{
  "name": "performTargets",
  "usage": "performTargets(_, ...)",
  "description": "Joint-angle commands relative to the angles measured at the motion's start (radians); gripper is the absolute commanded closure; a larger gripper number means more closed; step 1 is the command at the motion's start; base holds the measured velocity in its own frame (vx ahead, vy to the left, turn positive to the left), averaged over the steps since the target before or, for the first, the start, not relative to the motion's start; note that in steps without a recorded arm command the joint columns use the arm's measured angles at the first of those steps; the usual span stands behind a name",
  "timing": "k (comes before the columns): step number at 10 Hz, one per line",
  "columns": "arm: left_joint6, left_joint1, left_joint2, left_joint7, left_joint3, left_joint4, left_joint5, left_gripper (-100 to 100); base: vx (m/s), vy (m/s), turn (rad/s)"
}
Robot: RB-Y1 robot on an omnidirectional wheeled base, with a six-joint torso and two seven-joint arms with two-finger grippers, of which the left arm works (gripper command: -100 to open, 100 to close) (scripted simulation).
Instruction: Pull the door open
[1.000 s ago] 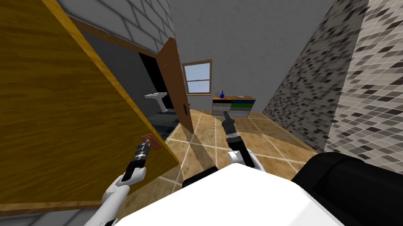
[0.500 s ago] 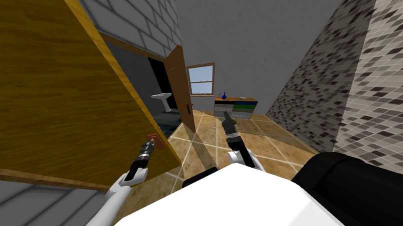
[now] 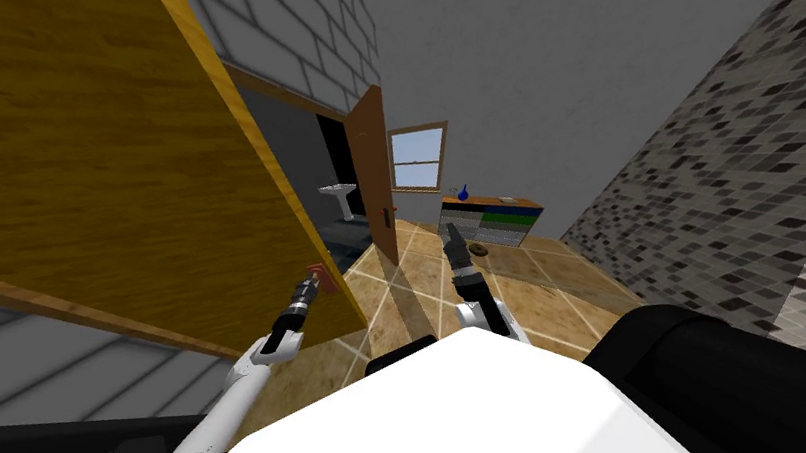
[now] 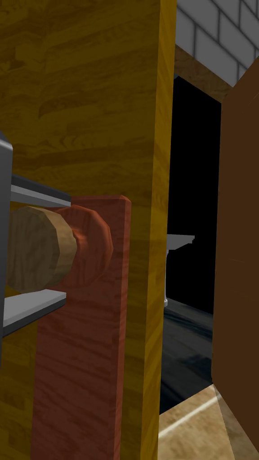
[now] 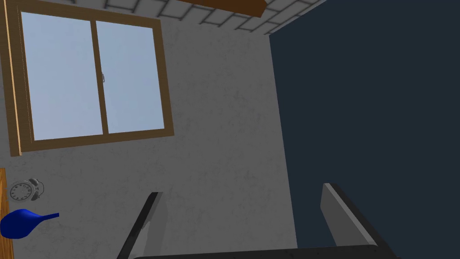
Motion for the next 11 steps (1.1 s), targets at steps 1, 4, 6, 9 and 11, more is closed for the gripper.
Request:
performTargets(1, 0.004, -0.003, -0.019, 0.005, -0.029, -0.019, -0.012, 100, 0.014, -0.004, 0.083)
performTargets(4, 0.005, -0.013, -0.032, 0.020, -0.074, -0.038, -0.031, 100, 0.003, -0.012, 0.104)
performTargets(6, -0.006, 0.019, 0.007, 0.047, -0.080, -0.068, -0.028, -100, -0.017, -0.037, 0.139)
performTargets(9, -0.058, 0.067, 0.070, 0.100, -0.105, -0.096, -0.027, -100, -0.115, -0.067, 0.288)
performTargets(11, -0.063, 0.069, 0.075, 0.102, -0.108, -0.093, -0.027, -100, -0.070, -0.038, 0.153)
